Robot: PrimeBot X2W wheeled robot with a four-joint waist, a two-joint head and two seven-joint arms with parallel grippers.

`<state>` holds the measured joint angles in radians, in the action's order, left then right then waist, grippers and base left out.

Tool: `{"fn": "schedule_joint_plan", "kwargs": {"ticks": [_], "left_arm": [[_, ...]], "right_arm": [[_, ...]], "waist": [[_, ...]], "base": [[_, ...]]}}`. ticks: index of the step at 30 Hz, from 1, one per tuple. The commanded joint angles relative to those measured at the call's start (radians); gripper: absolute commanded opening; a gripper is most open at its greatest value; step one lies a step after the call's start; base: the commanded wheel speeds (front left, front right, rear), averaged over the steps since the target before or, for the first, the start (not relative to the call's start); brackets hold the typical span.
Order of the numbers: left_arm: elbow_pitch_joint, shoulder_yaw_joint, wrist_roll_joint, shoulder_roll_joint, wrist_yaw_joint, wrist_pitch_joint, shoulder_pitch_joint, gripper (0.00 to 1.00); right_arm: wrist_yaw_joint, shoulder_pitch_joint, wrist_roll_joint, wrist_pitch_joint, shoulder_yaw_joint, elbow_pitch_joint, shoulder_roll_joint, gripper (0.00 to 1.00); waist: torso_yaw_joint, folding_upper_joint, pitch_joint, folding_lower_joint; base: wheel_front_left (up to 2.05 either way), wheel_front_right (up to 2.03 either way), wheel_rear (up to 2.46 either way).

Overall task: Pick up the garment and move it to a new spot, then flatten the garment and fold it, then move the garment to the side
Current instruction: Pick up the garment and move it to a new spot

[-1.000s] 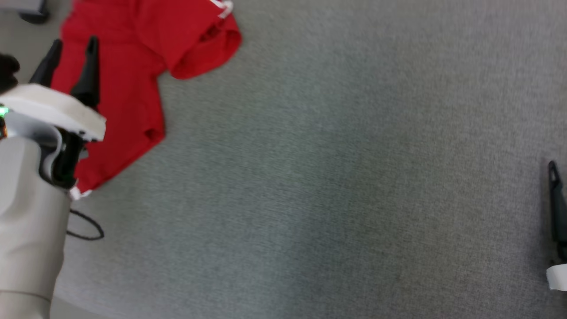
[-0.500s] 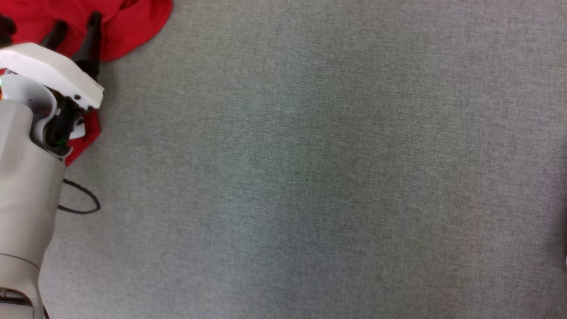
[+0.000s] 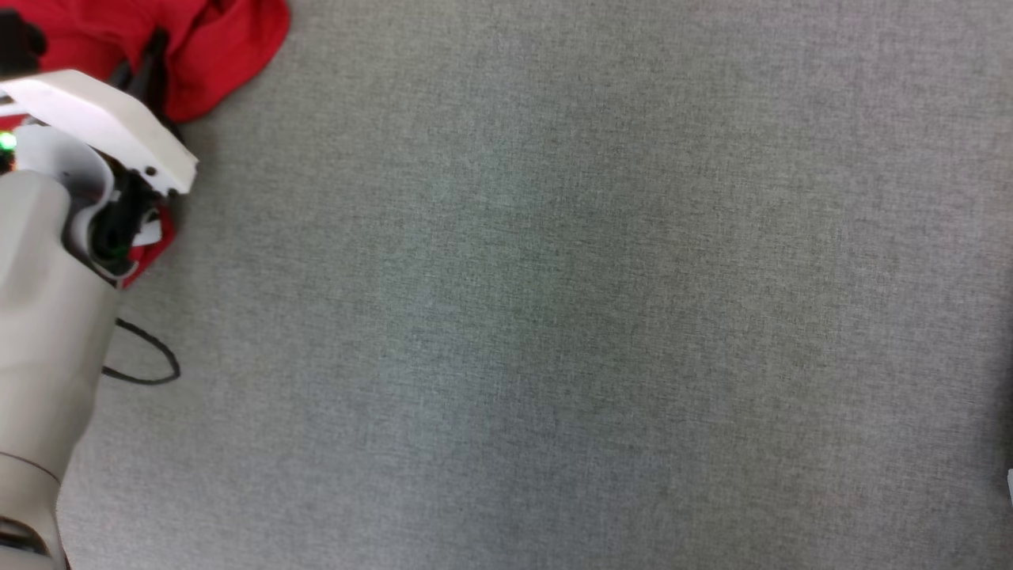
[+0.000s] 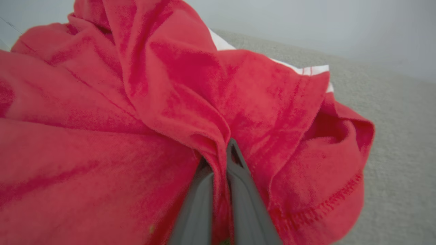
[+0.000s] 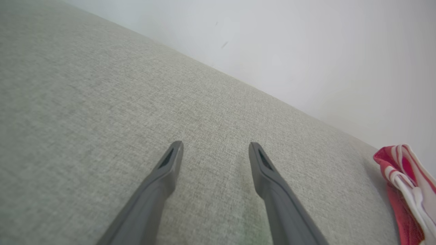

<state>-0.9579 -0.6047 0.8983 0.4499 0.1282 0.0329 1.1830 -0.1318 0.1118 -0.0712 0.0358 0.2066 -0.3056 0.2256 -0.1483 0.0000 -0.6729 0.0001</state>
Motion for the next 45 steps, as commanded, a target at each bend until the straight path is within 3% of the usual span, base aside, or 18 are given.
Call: {"fn": "schedule_joint_plan", "kwargs": {"ticks": [1, 12, 20, 30, 45], "left_arm": [[0.026, -0.025, 0.038, -0.015, 0.004, 0.01, -0.034, 0.0], [0.217, -0.149, 0.166, 0.033, 0.002, 0.169, -0.096, 0.0], [0.385, -0.244, 0.205, 0.059, 0.002, 0.201, -0.135, 0.0], [0.666, -0.301, 0.272, 0.063, 0.002, 0.187, -0.197, 0.0], [1.096, -0.383, 0.325, 0.021, -0.096, 0.129, -0.337, 0.0]], "right_arm": [[0.002, -0.023, 0.004, 0.0, 0.001, 0.023, -0.002, 1.0], [0.002, -0.036, 0.03, 0.06, -0.02, 0.13, -0.044, 1.0], [0.002, -0.054, 0.041, 0.127, -0.05, 0.249, -0.088, 1.0], [0.002, -0.072, 0.069, 0.19, -0.064, 0.371, -0.119, 1.0], [0.002, -0.1, 0.098, 0.225, -0.058, 0.436, -0.149, 1.0]], "waist": [[-0.001, 0.0, 0.017, -0.0001], [-0.007, 0.0, 0.183, -0.0001], [0.008, 0.0, 0.327, -0.0001], [0.08, 0.0, 0.483, -0.0001], [0.205, 0.0, 0.544, -0.0001]], "base": [[0.0, 0.0, 0.0], [0.0, 0.0, 0.0], [0.0, 0.0, 0.0], [0.0, 0.0, 0.0], [0.0, 0.0, 0.0]]}}
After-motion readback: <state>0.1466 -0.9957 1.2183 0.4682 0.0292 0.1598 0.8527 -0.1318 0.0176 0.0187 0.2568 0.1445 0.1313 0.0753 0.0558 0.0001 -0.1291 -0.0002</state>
